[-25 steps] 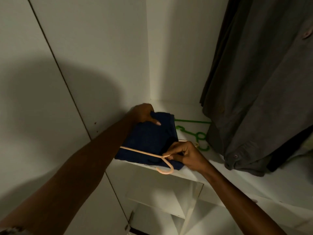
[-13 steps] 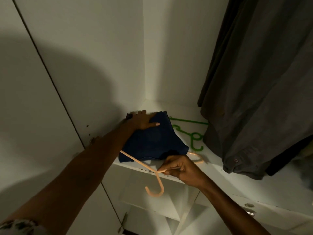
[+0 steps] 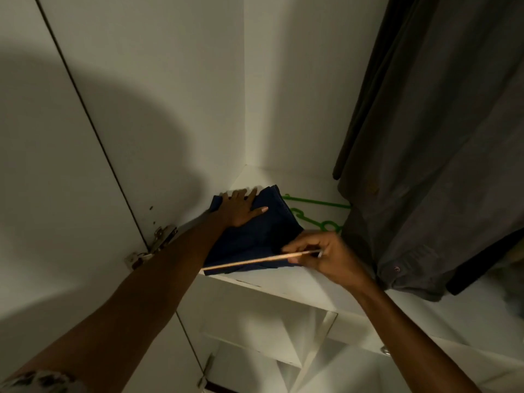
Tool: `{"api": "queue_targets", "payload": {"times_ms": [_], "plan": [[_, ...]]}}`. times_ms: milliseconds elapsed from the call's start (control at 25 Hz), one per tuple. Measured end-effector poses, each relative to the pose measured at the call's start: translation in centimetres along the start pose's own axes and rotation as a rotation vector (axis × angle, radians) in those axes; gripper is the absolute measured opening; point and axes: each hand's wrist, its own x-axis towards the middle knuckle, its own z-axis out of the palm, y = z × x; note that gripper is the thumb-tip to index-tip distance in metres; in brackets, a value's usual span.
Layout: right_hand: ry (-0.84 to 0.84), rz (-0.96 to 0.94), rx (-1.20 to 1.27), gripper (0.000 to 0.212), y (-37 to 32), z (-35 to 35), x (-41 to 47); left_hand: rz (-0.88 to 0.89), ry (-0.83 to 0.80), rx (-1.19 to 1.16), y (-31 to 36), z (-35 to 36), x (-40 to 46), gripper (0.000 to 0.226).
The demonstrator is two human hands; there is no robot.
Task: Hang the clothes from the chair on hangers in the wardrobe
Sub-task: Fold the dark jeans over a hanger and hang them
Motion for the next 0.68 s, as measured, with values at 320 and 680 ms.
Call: {"api": "queue_targets", "payload": {"times_ms": [320,680], "plan": [[0.245,0.274,-0.006,0.017,5.7,-5.2,-2.0,-0.027,-0.201,0.082,0.6,-4.0,-4.4,0.087],[0.506,0.258,0.095,0.018,2.3,-5.0,-0.7,0.127,-0.003,-0.543,0.1,-6.9,-16.9,0.066]]}}
